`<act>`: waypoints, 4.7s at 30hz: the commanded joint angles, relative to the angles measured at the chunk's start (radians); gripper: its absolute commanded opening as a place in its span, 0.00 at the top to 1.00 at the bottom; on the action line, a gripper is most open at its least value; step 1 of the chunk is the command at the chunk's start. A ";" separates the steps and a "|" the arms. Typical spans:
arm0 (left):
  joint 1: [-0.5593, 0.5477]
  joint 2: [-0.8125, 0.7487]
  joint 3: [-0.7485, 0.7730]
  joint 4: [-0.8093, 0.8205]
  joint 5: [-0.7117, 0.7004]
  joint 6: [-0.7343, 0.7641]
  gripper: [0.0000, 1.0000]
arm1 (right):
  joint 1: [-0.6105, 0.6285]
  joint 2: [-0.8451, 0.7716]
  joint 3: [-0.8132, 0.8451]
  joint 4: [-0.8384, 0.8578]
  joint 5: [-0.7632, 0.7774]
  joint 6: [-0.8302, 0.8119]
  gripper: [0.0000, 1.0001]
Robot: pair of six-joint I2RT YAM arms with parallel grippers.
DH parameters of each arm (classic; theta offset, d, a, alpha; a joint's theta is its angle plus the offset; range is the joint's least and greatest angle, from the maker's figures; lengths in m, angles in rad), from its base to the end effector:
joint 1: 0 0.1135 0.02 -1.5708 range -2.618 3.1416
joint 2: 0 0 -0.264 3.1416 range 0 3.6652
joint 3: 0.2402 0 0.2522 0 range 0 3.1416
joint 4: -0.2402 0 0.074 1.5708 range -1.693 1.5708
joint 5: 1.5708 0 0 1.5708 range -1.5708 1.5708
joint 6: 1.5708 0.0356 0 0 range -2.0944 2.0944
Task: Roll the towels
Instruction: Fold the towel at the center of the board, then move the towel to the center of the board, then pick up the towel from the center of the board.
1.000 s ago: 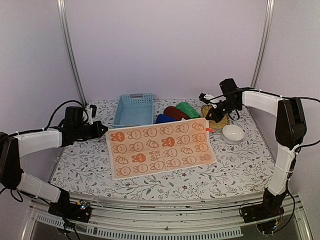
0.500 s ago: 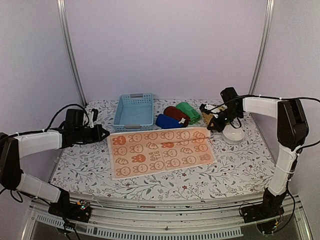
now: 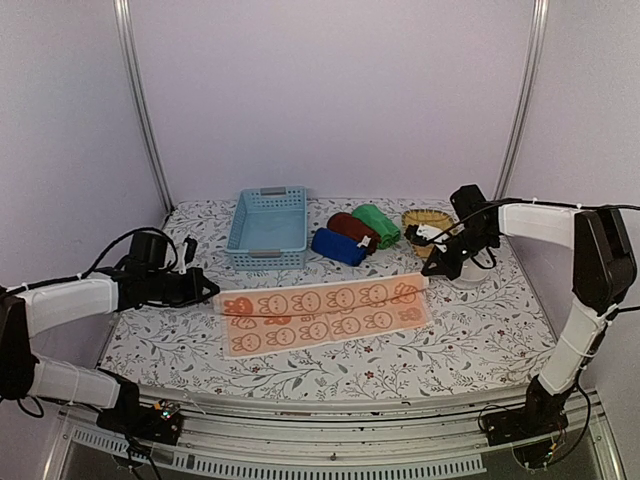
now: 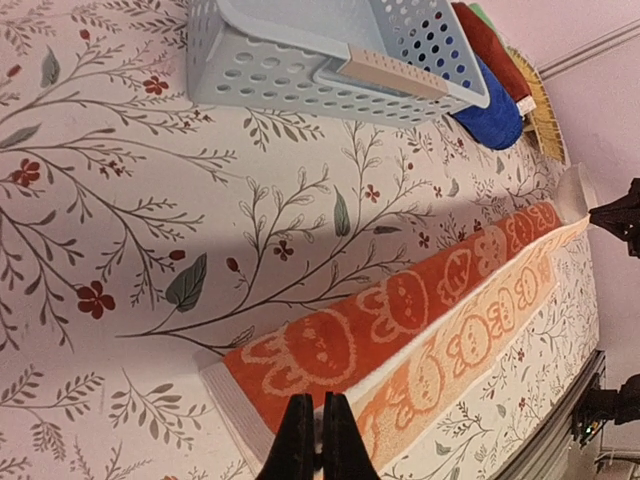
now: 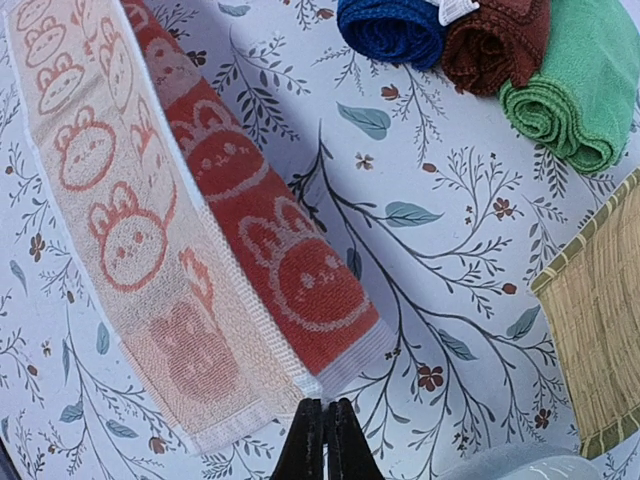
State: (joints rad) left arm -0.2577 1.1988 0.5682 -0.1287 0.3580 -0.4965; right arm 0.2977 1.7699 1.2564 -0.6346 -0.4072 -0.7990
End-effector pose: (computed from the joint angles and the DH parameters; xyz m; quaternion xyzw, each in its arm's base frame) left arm 0.2242 -0.0720 0.1896 -0.0379 0.9061 -0.2951 0.3009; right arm 0.3389 0.1187 0.2069 -0.5353 0.7951 0.1406 0.2481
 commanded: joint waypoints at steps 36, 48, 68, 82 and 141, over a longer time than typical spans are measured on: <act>-0.140 0.083 0.037 -0.313 0.015 -0.039 1.00 | -0.005 -0.010 -0.155 -0.110 0.014 -0.265 0.98; -0.175 0.137 0.050 -0.332 0.003 -0.031 0.93 | 0.000 0.004 -0.192 -0.090 0.021 -0.264 0.93; -0.211 0.242 0.222 -0.168 -0.106 0.004 0.90 | 0.018 0.088 0.049 -0.042 -0.042 0.099 0.73; -0.209 0.436 0.204 -0.163 -0.288 -0.019 1.00 | 0.045 0.273 0.078 0.006 0.121 0.218 0.76; -0.308 0.419 0.228 -0.210 -0.284 0.027 1.00 | 0.051 0.407 0.278 -0.114 0.188 0.438 0.63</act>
State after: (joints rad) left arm -0.5476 1.6009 0.8021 -0.3344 0.0830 -0.4862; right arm 0.3466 2.1189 1.5246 -0.7437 -0.2268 -0.3767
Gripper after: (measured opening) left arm 0.008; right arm 0.381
